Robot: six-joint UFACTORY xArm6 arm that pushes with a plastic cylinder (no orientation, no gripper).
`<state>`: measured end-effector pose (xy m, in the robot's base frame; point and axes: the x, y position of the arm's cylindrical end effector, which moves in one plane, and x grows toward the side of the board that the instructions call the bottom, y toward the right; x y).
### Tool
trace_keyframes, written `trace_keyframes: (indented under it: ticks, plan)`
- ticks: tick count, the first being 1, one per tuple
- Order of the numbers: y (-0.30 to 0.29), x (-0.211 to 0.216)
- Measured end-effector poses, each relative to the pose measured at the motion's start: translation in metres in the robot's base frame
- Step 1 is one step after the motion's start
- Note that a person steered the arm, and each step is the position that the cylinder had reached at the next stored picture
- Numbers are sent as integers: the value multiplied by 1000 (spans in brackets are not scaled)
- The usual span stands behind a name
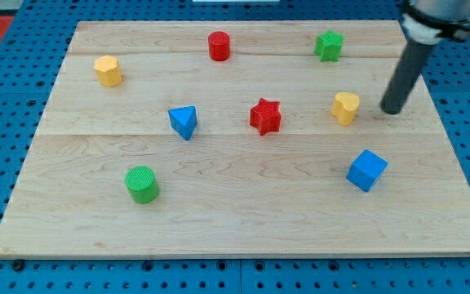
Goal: Move the yellow heart to the top right of the blue triangle
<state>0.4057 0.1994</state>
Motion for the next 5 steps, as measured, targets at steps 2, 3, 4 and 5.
trace_keyframes:
  ticks: [2,3,4,5]
  plan:
    - [-99,-4]
    - [-102,0]
    - [-113,2]
    - [-154,-12]
